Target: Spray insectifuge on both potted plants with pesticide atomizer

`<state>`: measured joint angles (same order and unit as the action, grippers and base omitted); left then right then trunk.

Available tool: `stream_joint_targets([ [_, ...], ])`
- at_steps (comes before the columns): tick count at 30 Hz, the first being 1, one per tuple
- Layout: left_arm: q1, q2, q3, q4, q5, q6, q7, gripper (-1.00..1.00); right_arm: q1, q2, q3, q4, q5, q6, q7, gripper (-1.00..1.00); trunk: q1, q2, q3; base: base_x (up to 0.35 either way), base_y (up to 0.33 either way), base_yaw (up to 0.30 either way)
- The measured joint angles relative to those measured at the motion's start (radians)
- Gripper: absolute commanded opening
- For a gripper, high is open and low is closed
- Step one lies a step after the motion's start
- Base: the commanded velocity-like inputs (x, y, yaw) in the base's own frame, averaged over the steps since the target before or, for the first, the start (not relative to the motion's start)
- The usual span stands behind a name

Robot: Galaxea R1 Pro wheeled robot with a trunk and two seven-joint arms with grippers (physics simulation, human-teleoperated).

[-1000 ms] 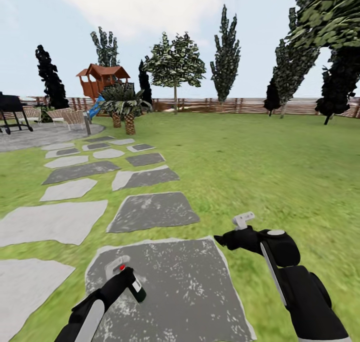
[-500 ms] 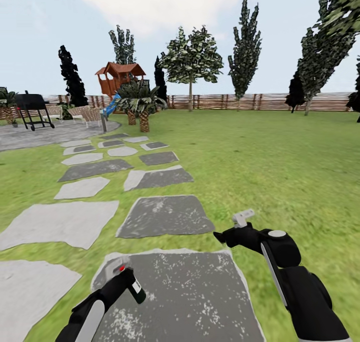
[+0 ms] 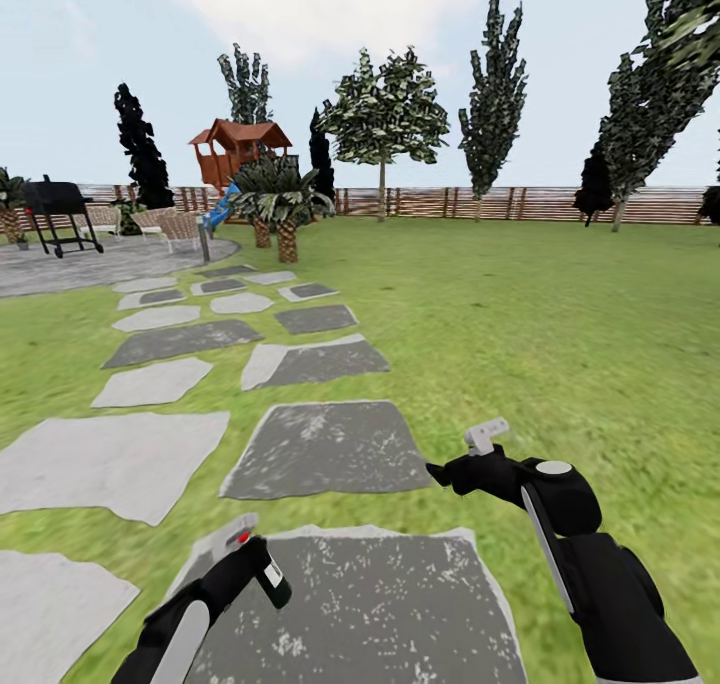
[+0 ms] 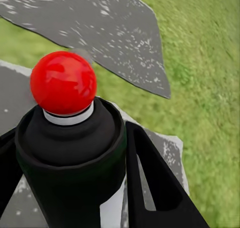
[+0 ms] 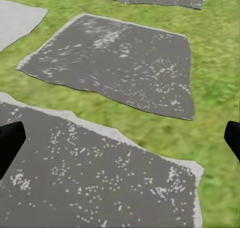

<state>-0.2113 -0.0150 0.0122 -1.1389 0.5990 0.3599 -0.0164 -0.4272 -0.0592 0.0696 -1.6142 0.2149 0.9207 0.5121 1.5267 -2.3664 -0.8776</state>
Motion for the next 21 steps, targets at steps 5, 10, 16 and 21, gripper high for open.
stream_joint_targets([
  [5,0.0,0.0,0.0,0.003,0.0,0.0,0.0,-1.0,0.0,0.0,0.0,0.0,0.0,0.0,0.0,1.0,0.0,0.0,0.0,0.336,0.032,0.0],
  [10,0.0,0.0,0.0,0.004,0.0,0.0,0.0,-1.0,0.0,0.0,0.0,0.0,0.0,-0.002,0.0,1.0,0.0,0.0,0.0,0.336,0.085,0.0],
  [16,0.0,0.0,0.0,0.004,0.0,0.0,-0.001,-1.0,0.0,0.0,0.0,0.0,0.0,-0.002,0.0,1.0,0.0,0.0,0.0,0.336,0.093,0.0],
  [21,0.0,0.0,0.0,0.004,0.0,0.0,-0.001,-1.0,0.0,-0.001,0.0,0.0,0.0,-0.003,0.001,1.0,0.0,0.0,0.0,0.336,0.098,0.0],
])
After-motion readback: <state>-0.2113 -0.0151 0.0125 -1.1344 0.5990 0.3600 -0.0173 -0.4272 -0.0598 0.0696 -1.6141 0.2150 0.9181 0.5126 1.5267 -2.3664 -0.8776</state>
